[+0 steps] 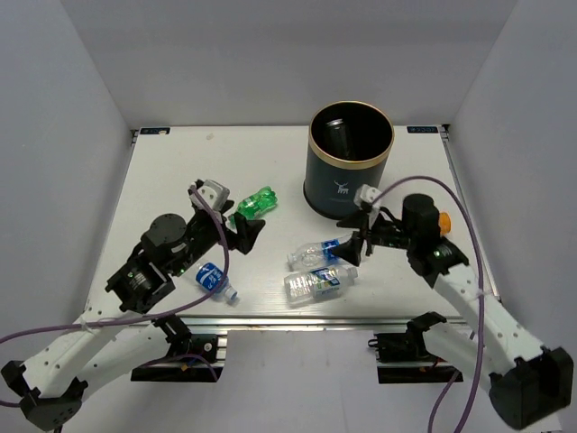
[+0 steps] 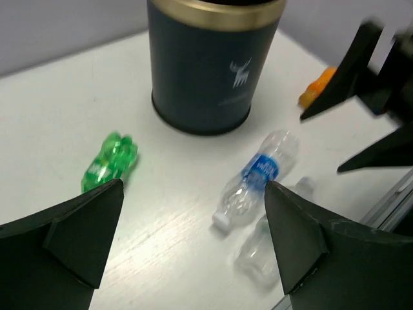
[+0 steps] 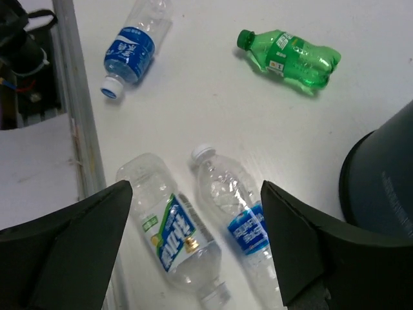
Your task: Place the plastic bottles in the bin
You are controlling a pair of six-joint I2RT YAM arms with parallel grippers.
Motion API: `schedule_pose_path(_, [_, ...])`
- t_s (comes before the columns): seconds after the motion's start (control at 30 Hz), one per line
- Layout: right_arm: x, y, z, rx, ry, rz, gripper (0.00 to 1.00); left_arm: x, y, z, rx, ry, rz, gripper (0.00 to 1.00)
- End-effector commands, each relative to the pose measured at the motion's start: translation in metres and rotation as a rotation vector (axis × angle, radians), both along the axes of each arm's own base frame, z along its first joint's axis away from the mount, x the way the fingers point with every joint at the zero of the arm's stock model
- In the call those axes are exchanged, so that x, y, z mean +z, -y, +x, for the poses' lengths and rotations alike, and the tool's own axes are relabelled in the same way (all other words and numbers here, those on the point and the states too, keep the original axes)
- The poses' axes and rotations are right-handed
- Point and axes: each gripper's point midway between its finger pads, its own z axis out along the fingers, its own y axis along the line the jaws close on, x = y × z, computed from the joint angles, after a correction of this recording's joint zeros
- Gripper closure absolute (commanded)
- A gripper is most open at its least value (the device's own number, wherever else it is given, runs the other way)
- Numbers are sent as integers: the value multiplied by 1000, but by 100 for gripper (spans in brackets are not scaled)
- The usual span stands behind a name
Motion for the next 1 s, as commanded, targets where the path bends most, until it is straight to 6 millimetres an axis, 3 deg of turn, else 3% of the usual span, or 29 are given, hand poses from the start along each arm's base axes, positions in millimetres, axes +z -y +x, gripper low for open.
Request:
schedule_pose_path(0.0, [-12,1,11,33,58,-267,13,-38,-14,-3,44,-64,76,0])
schedule_pose_path(0.03, [-17,-12,-1,128,134,-316,10,-45,-15,-4,42,-66,91,0])
schedule_pose_path(0.13, [-35,-14,-8,198,210,-436,10,-45,-18,-9,29,-61,102,0])
schedule_pose_path(0.27, [-64,-2,-10,247,277,-604,15,-44,-33,-12,61,-40,95,0])
schedule_pose_path(0.37, [-73,2,-14,277,321,-663,17,-48,-35,-17,49,-41,94,0])
schedule_pose_path(0.57, [-86,-5,-29,386,352,-696,13,-48,-43,-21,68,-32,88,0])
schedule_pose_path(0.77, [-133,-10,-33,481,281,-830,12,-56,-50,-18,109,-55,106,0])
schedule_pose_path(0.97, [-159,-10,-28,479,293,-889,12,-59,-47,-18,100,-62,111,0])
